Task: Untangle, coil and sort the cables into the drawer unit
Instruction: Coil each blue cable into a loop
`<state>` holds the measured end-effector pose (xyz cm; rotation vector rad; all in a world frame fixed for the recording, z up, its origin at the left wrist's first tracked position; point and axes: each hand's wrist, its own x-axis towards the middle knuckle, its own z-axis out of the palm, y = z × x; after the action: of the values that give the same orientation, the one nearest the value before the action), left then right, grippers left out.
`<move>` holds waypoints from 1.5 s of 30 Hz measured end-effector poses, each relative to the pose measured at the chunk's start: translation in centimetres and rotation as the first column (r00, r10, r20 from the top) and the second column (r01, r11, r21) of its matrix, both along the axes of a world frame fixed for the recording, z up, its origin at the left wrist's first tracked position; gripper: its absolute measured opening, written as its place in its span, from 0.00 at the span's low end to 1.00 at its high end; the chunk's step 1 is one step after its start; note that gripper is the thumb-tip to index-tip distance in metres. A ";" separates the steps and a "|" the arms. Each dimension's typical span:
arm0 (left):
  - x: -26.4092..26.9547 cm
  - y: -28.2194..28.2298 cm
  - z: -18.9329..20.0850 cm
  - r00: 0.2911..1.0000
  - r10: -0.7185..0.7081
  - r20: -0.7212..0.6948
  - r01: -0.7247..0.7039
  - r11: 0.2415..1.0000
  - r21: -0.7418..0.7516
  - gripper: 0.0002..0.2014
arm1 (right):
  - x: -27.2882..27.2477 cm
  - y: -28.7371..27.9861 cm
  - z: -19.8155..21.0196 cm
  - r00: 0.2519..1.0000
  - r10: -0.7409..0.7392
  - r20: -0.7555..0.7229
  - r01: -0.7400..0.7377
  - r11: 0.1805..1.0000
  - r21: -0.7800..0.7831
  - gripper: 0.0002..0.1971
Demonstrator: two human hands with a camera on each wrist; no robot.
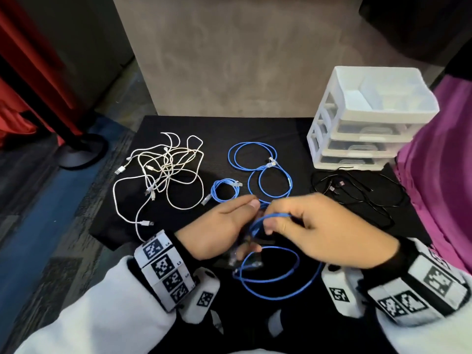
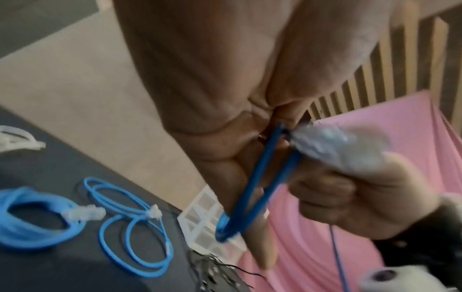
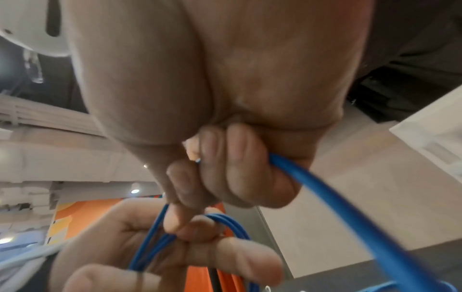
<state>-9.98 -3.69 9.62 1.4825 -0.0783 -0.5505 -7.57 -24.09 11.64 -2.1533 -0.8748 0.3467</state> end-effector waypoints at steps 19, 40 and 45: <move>0.9 4.0 3.0 0.969 -0.044 -0.245 -0.197 0.465 -0.863 0.14 | -0.3 1.1 -10.2 0.634 -0.132 -0.762 0.523 0.800 0.296 0.16; -0.9 0.6 -0.6 0.986 0.054 0.160 -0.078 0.986 0.146 0.10 | 0.3 0.9 -0.4 0.990 -0.129 -0.051 0.132 0.989 0.069 0.16; 0.0 1.1 -1.7 0.961 0.023 0.275 -0.084 0.974 0.212 0.12 | -0.3 1.5 -1.0 0.986 -0.084 -0.141 0.105 0.983 0.151 0.12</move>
<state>-9.97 -2.58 7.95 1.7685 -0.1956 -0.3152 -7.83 -22.60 10.61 -1.9926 -0.6976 0.3582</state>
